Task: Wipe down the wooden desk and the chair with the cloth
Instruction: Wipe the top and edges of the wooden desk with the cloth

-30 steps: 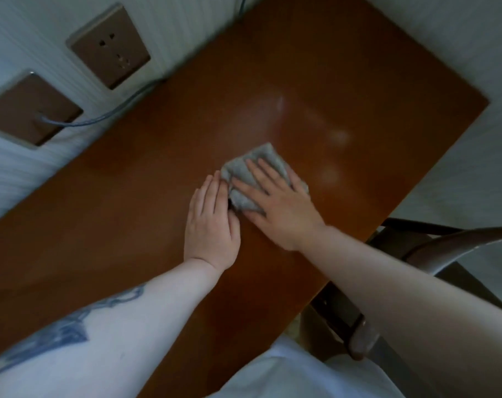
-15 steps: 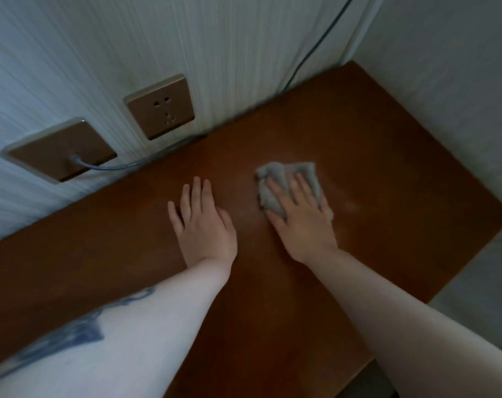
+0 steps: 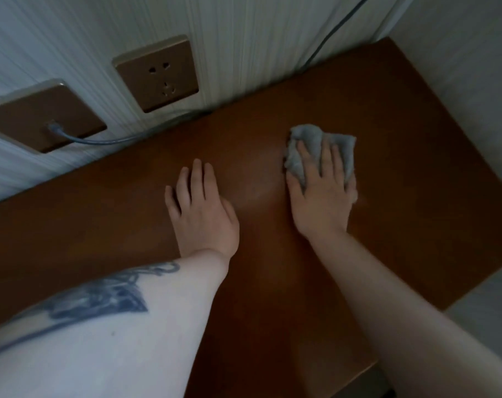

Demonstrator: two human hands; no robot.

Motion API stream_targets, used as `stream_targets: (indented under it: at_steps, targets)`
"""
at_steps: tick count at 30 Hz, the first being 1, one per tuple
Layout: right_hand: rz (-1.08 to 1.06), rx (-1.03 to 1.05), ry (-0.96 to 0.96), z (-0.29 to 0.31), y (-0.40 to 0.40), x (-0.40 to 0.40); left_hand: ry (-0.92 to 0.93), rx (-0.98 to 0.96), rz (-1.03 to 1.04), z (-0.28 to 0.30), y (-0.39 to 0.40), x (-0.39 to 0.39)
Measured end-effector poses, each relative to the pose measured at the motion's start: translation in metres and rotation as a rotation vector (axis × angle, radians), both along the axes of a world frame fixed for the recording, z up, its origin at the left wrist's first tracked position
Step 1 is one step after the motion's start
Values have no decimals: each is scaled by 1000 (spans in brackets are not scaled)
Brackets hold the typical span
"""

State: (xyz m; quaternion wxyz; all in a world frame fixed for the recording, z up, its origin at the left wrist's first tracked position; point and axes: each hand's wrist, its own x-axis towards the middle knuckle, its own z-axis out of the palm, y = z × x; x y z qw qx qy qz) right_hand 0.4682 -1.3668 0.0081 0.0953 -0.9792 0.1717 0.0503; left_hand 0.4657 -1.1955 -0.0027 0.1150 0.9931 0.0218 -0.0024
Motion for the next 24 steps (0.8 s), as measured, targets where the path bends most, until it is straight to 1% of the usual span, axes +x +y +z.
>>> stream_targets:
  at_steps: [1,2,3,5,6,7,8,9,11,12,13,14,16,18,19,20,22,24]
  targets:
    - [21,-6,-23,-2,14,-12,-2,7,0,0,0,0]
    - [102,4,-44,-5,27,-20,2,14,3,0,-1,0]
    - [229,15,-58,-6,38,-20,6,19,4,0,-1,0]
    - [521,22,-42,-3,42,4,10,19,2,0,-2,0]
    - [610,28,-21,-1,36,24,7,18,4,0,-1,0]
    - [624,33,12,-1,24,45,1,16,4,0,-1,0]
    - [546,39,40,0,10,64,-7,14,3,0,0,0]
    - [410,33,48,-1,-5,77,-13,15,-2,0,1,0]
    - [144,25,1,-5,-18,80,-18,16,-10,0,0,0]
    - [60,12,-23,-8,-12,73,-13,16,-9,0,-1,0]
    - [36,-1,-39,-9,1,64,-9,15,-4,0,-1,1]
    - [78,-11,-52,-9,17,54,-7,14,0,1,-2,1]
    - [282,12,-59,-7,39,45,-5,23,-2,1,-2,1]
    - [499,50,-20,-1,33,58,-1,31,-13,2,-2,0]
    - [557,69,19,2,22,69,0,33,-17,3,-2,0]
    - [537,84,41,6,9,78,2,30,-20,3,-2,1]
    - [308,86,17,7,-16,74,9,10,-18,4,-2,0]
    - [89,22,-63,1,-22,43,32,-20,15,10,-2,5]
